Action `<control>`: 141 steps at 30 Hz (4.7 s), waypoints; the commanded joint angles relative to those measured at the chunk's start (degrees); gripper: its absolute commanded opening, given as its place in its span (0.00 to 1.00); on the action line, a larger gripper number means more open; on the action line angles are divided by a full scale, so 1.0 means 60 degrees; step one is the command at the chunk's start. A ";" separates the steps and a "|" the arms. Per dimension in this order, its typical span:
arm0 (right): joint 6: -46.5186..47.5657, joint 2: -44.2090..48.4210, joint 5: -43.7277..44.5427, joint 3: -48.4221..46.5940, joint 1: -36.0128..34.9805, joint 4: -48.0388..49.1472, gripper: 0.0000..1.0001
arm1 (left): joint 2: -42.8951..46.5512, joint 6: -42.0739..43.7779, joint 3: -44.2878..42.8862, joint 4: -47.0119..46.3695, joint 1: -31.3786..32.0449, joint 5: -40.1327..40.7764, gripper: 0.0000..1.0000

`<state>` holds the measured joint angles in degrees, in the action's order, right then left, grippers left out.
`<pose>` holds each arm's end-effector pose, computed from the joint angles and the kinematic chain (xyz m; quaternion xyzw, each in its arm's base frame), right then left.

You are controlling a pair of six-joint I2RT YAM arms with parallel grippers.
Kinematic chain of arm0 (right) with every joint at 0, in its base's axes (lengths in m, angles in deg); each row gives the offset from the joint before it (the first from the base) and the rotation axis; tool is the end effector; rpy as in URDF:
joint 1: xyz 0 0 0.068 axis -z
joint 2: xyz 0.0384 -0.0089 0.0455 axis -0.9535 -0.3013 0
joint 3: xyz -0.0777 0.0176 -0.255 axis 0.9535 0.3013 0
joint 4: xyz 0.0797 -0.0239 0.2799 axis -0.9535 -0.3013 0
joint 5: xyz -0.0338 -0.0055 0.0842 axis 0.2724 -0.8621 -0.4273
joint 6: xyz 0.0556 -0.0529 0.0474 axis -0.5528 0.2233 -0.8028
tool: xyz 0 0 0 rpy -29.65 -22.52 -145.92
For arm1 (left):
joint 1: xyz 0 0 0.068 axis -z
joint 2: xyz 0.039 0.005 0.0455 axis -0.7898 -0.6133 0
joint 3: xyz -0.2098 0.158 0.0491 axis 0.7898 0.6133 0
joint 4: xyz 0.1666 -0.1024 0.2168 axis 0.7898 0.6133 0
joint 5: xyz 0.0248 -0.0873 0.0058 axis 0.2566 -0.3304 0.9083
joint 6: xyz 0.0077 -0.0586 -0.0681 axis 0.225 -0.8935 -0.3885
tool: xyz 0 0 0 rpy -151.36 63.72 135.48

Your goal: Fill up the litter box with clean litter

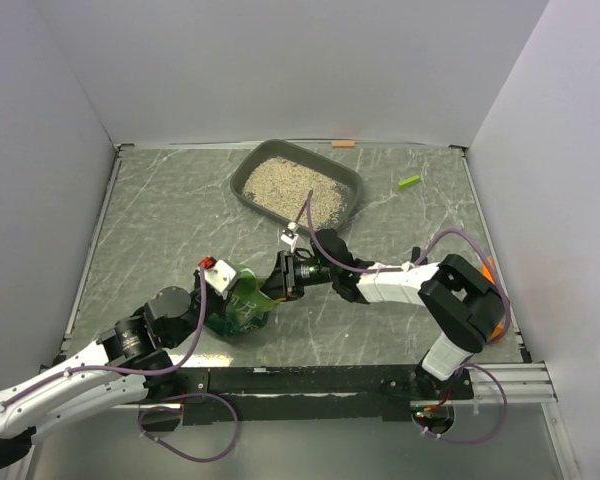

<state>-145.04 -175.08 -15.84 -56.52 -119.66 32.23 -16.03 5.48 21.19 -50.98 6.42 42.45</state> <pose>0.2211 0.3201 0.1471 -0.1247 0.7866 0.6008 0.0686 0.1355 -0.1674 0.2641 0.2831 0.7134 -0.1754 0.6166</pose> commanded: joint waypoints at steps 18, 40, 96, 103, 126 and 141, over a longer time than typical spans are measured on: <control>-0.1412 0.3235 -0.0941 0.1961 0.0308 0.2096 0.00 | -0.0117 -0.0132 -0.0110 -0.0999 0.0079 -0.0273 0.01; -0.1266 0.6897 0.0186 0.3573 0.1670 -0.0041 0.00 | -0.0176 -0.0117 -0.0110 -0.0984 0.0123 -0.0346 0.01; -0.2921 1.3388 0.2238 0.4468 0.2461 -0.4962 0.00 | -0.0030 -0.0147 -0.0169 -0.0896 0.0270 0.0415 0.01; -0.2966 1.3169 0.2194 0.4058 0.2476 -0.5008 0.00 | 0.0088 -0.0219 -0.0285 -0.0780 0.0270 0.0899 0.01; -0.3580 1.0826 0.3731 0.3164 0.2447 -0.2390 0.00 | 0.0483 -0.0557 -0.0418 -0.0618 0.0270 0.0958 0.01; -0.3682 0.6140 0.4700 0.1744 0.2578 0.1522 0.00 | 0.0615 -0.0454 -0.0257 -0.0794 0.0284 0.0782 0.01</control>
<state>-165.82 -132.74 10.89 -40.78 -105.00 26.50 -13.32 3.84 20.56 -52.60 7.93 48.09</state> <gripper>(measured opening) 0.340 0.013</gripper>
